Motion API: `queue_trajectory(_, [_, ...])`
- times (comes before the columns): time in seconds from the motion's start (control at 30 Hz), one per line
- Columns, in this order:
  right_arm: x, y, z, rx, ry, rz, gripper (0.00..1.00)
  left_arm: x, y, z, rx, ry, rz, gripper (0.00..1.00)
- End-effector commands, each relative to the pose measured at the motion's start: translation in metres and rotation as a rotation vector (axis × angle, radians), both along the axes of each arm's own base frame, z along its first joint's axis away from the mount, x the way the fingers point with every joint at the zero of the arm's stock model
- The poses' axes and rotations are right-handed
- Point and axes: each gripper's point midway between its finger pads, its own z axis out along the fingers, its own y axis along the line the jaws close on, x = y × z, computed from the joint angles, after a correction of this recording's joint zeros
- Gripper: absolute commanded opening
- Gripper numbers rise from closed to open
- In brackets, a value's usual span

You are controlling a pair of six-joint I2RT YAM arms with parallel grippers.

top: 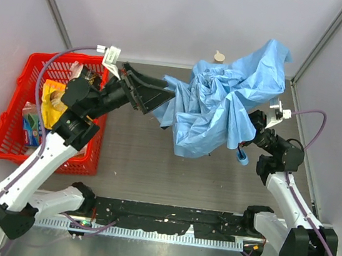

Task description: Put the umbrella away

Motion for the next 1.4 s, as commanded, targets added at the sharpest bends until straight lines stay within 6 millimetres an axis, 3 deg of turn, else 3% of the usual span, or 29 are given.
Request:
queue_trajectory(0.0, [-0.035, -0.002, 0.050, 0.038, -0.323, -0.003, 0.01, 0.010, -0.017, 0.024, -0.079, 0.032, 0.003, 1.00])
queue_trajectory(0.13, [-0.034, -0.001, 0.052, 0.037, -0.326, 0.000, 0.01, 0.000, -0.049, 0.027, -0.067, 0.017, -0.062, 1.00])
queue_trajectory(0.33, [-0.037, 0.000, 0.052, 0.035, -0.324, 0.014, 0.01, 0.001, -0.078, 0.020, -0.040, 0.047, -0.119, 1.00])
queue_trajectory(0.63, [-0.043, 0.004, 0.053, 0.031, -0.326, 0.036, 0.01, 0.019, -0.110, 0.020, -0.011, 0.015, -0.108, 1.00])
queue_trajectory(0.93, [-0.045, 0.007, 0.050, 0.011, -0.309, 0.053, 0.01, -0.003, -0.136, 0.042, -0.066, -0.081, -0.247, 0.98])
queue_trajectory(1.23, [-0.047, 0.015, 0.043, -0.013, -0.257, 0.100, 0.01, -0.004, -0.143, 0.043, -0.063, -0.123, -0.276, 0.42])
queue_trajectory(1.33, [-0.039, 0.016, 0.039, -0.021, -0.201, 0.091, 0.01, -0.005, -0.143, 0.043, -0.055, -0.126, -0.286, 0.00])
queue_trajectory(1.37, [-0.036, 0.016, 0.036, -0.024, -0.178, 0.083, 0.01, -0.006, -0.142, 0.042, -0.055, -0.128, -0.284, 0.00])
